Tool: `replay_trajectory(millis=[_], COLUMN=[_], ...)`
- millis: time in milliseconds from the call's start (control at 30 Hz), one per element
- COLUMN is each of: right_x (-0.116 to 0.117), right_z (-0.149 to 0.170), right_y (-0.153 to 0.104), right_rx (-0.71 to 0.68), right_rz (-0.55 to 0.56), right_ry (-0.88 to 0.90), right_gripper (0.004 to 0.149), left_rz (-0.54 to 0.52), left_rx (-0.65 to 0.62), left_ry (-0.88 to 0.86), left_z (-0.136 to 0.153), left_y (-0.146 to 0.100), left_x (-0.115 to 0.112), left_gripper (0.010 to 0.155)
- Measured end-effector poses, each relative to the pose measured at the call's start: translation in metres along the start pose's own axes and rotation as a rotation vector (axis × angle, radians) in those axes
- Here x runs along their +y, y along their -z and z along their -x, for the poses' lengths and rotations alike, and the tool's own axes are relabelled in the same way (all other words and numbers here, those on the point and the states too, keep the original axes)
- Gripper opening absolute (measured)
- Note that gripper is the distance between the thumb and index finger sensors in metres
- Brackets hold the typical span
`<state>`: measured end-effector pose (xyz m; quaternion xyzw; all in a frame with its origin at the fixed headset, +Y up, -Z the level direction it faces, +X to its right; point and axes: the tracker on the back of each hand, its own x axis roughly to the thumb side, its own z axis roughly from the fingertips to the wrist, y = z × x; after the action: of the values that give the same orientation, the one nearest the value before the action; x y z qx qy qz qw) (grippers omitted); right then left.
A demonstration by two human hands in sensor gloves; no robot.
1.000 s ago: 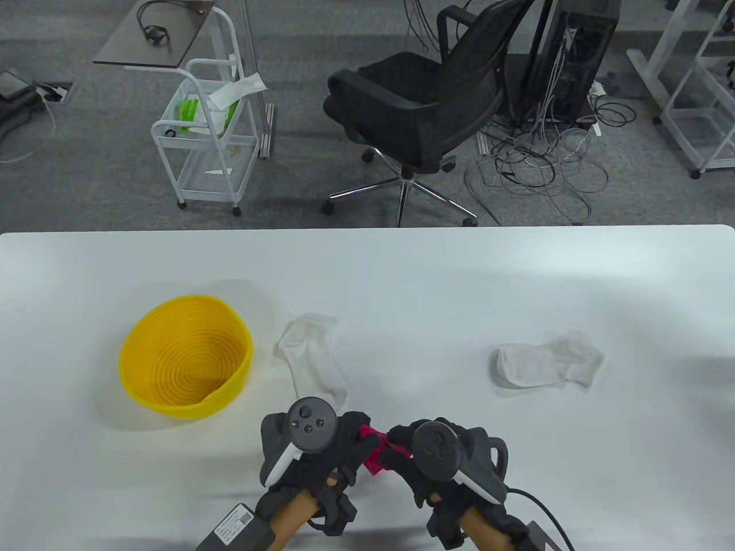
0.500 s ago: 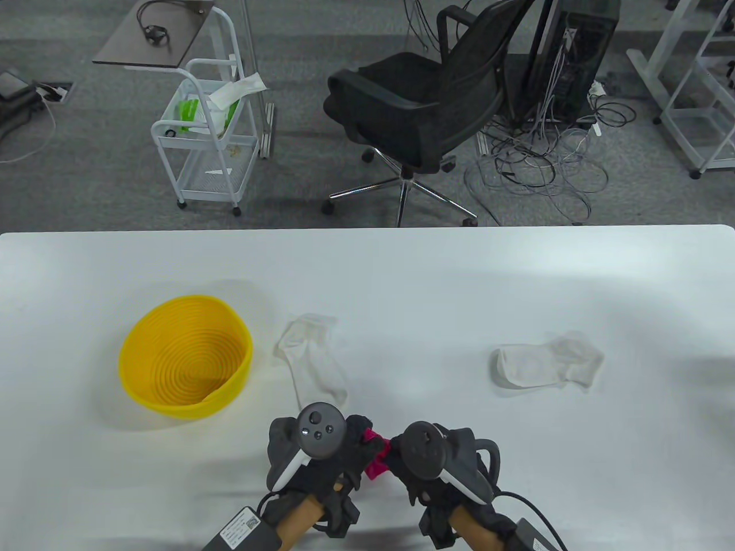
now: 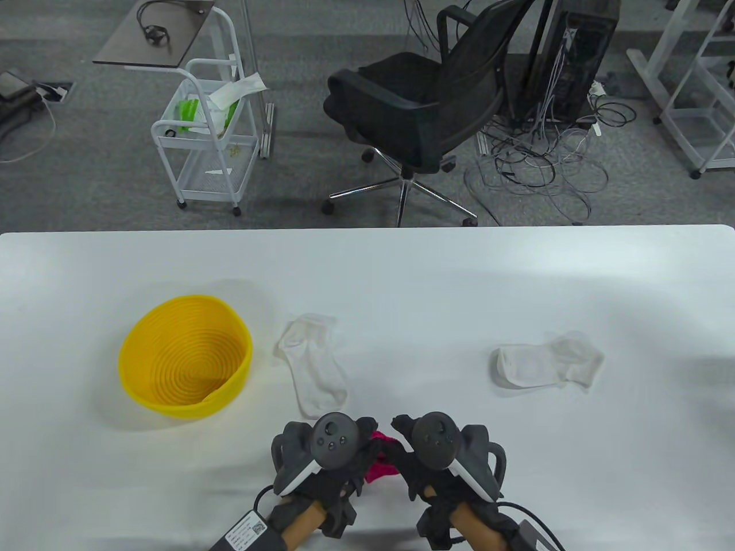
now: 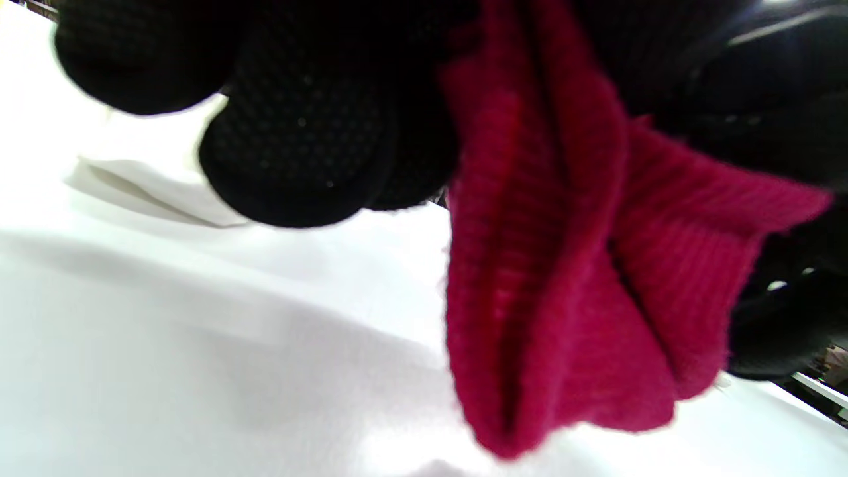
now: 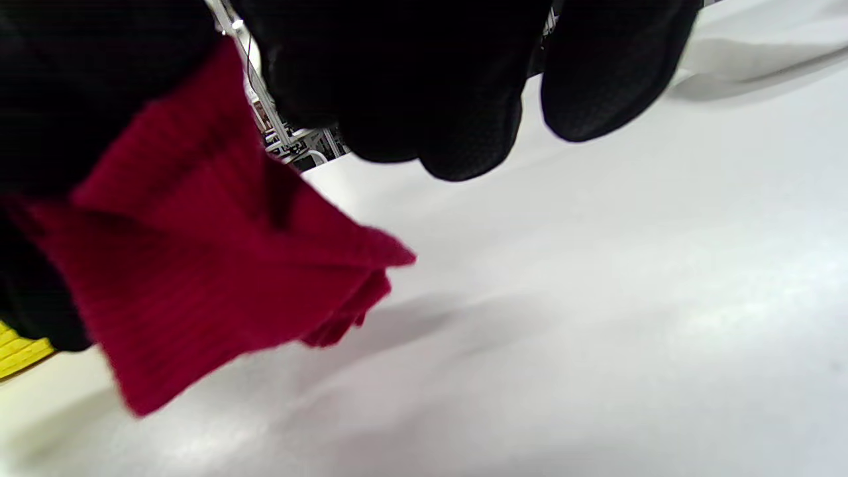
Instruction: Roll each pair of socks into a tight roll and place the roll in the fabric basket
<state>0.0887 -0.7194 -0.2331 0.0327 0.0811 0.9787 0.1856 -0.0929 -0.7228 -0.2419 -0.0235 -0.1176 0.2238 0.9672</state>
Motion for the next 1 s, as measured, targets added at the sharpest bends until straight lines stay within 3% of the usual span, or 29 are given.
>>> replay_trajectory(millis=[267, 400, 533, 800, 1000], right_x=[0.011, 0.008, 0.011, 0.001, -0.003], right_z=[0.005, 0.014, 0.024, 0.033, 0.031], right_y=[0.006, 0.01, 0.015, 0.012, 0.009], right_rx=[0.089, 0.131, 0.165, 0.183, 0.096], right_rz=[-0.152, -0.208, -0.345, -0.338, -0.399], right_ry=[0.009, 0.153, 0.368, 0.653, 0.857], right_gripper=[0.065, 0.065, 0.06, 0.05, 0.047], left_rz=[-0.059, -0.134, -0.193, -0.159, -0.135], left_rx=[-0.119, -0.188, -0.23, -0.121, -0.042], left_ry=[0.039, 0.017, -0.02, -0.149, -0.235], left_z=[-0.023, -0.033, -0.039, -0.016, 0.002], left_y=[-0.009, -0.018, -0.025, -0.013, -0.005], left_x=[0.006, 0.018, 0.028, 0.03, 0.03], left_gripper=[0.047, 0.046, 0.046, 0.048, 0.05])
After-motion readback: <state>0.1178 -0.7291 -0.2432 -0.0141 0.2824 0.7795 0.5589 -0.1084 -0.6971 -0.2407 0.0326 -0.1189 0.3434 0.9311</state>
